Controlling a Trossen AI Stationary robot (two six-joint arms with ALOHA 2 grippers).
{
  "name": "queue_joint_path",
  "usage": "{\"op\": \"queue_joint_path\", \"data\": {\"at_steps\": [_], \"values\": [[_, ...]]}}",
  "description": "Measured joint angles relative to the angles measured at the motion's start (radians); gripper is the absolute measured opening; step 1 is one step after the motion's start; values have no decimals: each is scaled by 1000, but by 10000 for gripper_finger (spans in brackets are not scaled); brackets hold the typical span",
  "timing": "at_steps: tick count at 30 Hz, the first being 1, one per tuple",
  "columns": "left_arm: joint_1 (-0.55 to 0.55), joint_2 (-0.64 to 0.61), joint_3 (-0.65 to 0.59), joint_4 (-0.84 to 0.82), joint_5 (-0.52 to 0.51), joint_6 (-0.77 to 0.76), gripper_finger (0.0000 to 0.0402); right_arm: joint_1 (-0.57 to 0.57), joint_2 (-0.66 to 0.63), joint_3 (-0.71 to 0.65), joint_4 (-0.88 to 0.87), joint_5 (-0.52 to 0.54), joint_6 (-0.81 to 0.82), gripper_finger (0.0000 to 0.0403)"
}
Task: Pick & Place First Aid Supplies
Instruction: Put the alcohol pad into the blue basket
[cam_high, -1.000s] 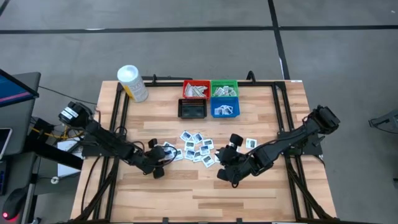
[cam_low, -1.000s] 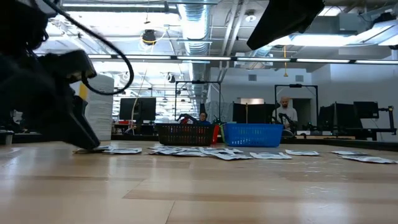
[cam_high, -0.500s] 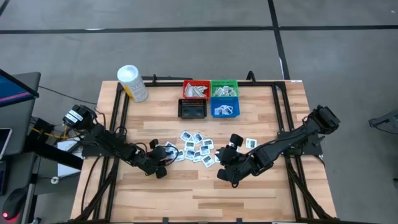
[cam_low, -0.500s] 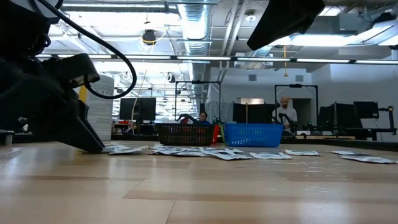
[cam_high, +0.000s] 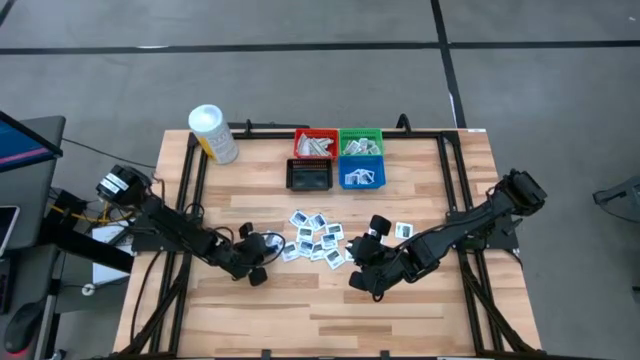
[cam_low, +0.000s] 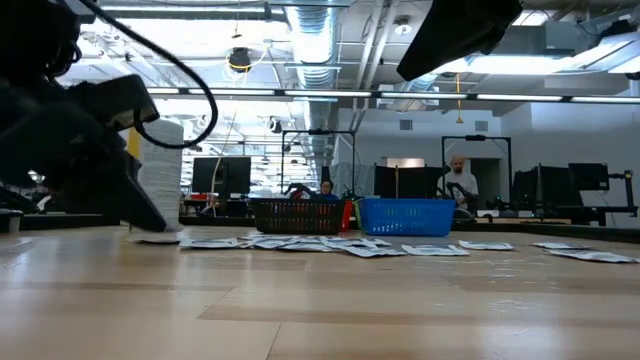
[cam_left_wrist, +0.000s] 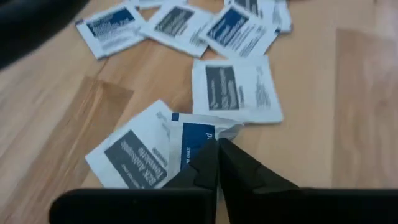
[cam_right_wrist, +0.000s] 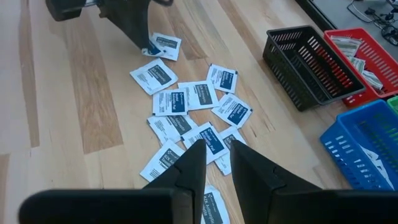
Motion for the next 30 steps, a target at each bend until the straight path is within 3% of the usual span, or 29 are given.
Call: {"op": "queue_joint_path", "data": {"at_steps": [11, 17, 20, 26, 30], "values": [[3, -199, 0, 27, -16, 7, 13, -28, 0, 0, 16, -1, -16, 67], [16, -341, 0, 170, 12, 136, 16, -86, 1, 0, 192, -29, -237, 67], [62, -390, 1, 264, 137, 153, 16, -119, 1, 0, 317, -85, -398, 67], [195, -411, 2, 395, 507, 49, 16, -178, 1, 1, 528, -230, -636, 67], [245, -410, 2, 405, 609, -39, 17, -199, 1, 1, 628, -354, -712, 67]]}}
